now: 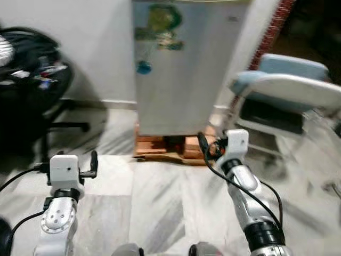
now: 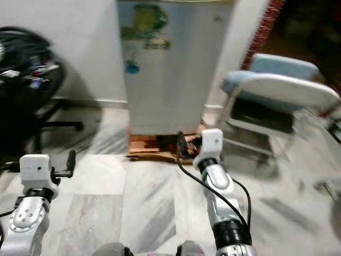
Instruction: Restocking fridge
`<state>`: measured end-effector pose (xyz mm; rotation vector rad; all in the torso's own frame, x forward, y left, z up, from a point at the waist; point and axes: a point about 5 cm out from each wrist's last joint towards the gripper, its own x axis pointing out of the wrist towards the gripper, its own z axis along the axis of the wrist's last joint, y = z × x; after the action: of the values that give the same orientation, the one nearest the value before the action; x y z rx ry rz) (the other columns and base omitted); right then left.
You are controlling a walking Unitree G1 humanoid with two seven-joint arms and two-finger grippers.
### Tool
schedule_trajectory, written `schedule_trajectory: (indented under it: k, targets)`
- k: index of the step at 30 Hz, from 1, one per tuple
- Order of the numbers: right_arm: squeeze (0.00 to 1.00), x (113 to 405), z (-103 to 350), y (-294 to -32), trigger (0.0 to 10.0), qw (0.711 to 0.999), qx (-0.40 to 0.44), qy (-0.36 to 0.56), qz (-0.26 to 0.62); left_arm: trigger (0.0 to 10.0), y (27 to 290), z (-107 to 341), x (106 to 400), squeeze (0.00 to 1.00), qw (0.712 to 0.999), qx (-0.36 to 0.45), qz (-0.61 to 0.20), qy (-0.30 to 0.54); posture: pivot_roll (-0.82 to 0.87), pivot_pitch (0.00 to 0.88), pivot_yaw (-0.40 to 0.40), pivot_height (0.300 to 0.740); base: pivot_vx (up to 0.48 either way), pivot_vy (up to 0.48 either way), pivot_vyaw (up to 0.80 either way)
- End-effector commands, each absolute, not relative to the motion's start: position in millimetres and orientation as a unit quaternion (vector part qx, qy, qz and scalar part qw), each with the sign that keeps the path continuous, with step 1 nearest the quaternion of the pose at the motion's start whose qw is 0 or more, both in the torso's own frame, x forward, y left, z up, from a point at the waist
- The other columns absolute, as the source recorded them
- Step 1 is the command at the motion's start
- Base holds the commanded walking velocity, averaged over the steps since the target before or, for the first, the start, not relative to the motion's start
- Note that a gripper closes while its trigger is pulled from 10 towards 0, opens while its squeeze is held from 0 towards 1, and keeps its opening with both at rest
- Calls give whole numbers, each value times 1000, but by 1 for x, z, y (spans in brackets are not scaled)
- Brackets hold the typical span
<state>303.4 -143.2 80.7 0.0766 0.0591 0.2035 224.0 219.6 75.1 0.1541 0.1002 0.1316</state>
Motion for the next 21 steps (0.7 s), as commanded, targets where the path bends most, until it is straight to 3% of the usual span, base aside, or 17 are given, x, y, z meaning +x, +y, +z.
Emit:
schedule_trajectory:
  k: [1,21]
  targets:
    - [0,301,75,-152,10000,994,36,42,89,10000,213,74,225,0,995,71,53,50,38,78,-4,740,0,480,-800]
    - [0,299,71,-149,10000,993,33,47,99,10000,213,69,223,0,996,65,37,58,47,92,-8,740,0,480,-800]
